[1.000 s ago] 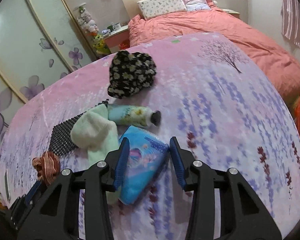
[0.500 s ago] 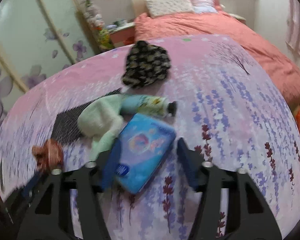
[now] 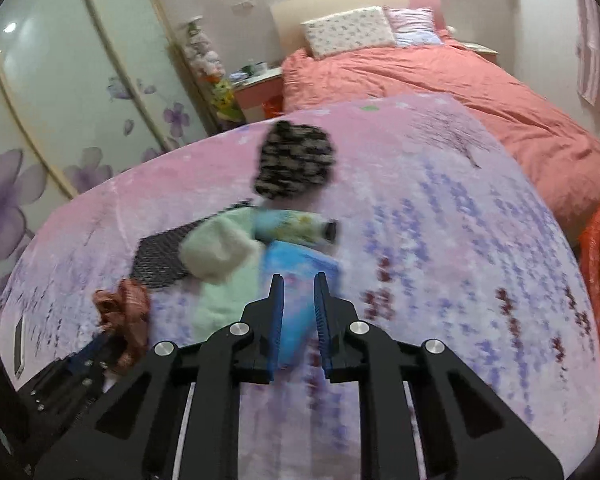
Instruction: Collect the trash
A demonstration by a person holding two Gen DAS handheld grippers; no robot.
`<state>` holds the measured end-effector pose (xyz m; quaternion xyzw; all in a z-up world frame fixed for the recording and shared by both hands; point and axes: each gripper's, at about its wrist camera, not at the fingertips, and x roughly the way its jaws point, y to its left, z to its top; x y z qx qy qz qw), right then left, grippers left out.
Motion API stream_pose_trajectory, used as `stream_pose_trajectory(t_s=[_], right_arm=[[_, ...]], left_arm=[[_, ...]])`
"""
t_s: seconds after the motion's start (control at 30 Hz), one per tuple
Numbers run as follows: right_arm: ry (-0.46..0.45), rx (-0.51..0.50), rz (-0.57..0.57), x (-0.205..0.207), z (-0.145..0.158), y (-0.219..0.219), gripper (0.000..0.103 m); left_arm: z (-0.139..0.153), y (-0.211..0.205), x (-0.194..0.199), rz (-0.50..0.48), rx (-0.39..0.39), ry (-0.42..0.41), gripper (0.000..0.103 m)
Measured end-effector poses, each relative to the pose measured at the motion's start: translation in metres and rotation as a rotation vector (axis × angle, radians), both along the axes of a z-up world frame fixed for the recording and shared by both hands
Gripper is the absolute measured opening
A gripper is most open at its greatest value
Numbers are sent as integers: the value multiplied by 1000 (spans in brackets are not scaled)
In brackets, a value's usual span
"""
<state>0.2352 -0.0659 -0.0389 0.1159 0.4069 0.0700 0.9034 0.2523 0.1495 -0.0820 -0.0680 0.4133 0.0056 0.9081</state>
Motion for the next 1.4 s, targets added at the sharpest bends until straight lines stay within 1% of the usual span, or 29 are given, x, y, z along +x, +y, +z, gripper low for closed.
stream_pose_trajectory(t_s=[0.1, 0.17, 0.2, 0.23, 0.27, 0.33, 0.43, 0.47, 0.57, 0.6, 0.7, 0.8, 0.83, 0.87, 0.9, 0.93, 0.97, 1.0, 1.23, 1.3, 1.37, 1.4], right_arm=[[-2, -33, 41, 11, -4, 21, 17], [18, -70, 61, 16, -12, 30, 17], [3, -94, 68, 15, -14, 32, 16], [-11, -116, 76, 13, -14, 34, 8], [-12, -109, 84, 10, -12, 34, 4], [-23, -81, 67, 5, -6, 24, 4], [-66, -46, 33, -6, 8, 2, 4], [-86, -39, 11, -13, 14, -10, 4], [-108, -38, -43, -24, 19, -36, 4], [-106, -45, -67, -29, 18, -47, 4], [-64, -63, -116, -36, 8, -72, 4], [-5, -23, -123, -39, -6, -88, 4], [3, -5, -127, -40, -9, -91, 8], [11, 11, -134, -39, -12, -95, 19], [14, 17, -140, -38, -13, -96, 26], [18, 19, -146, -38, -15, -94, 45], [21, 15, -152, -36, -17, -93, 58], [22, 12, -150, -37, -17, -93, 60], [64, -66, -136, -22, -30, -75, 61], [61, -157, -131, -22, -31, -64, 58], [63, -199, -131, -22, -31, -59, 35], [61, -195, -126, -23, -31, -59, 32]], left_arm=[[0, 0, 0, 0, 3, 0, 25], [0, 0, 0, 0, 1, 1, 25], [0, 0, 0, 0, 1, 1, 25], [0, 0, 0, 0, 1, 2, 25], [-1, 0, 0, -1, 2, 4, 25], [-1, 0, 0, 0, 5, 5, 25], [-1, 1, 0, 0, 7, 4, 25], [-2, 1, -1, 0, 7, 5, 25], [-2, 0, 0, 0, 8, 5, 25], [-2, 0, 0, 0, 8, 5, 25], [-2, 1, 0, 0, 13, 6, 26], [-3, 1, 0, -1, 22, 9, 26], [-3, 0, 0, -1, 24, 9, 26], [-3, -1, 1, -1, 27, 10, 26], [-3, -1, 1, -1, 28, 11, 26], [-3, -1, 0, -1, 30, 11, 26], [-3, -2, 1, -1, 32, 12, 26], [-2, -2, 1, -1, 33, 12, 26], [-2, -2, 2, 0, 32, 13, 26], [-2, -2, 1, 1, 27, 13, 26], [-3, -2, 1, 2, 22, 13, 26], [-2, -2, 1, 2, 20, 13, 26]])
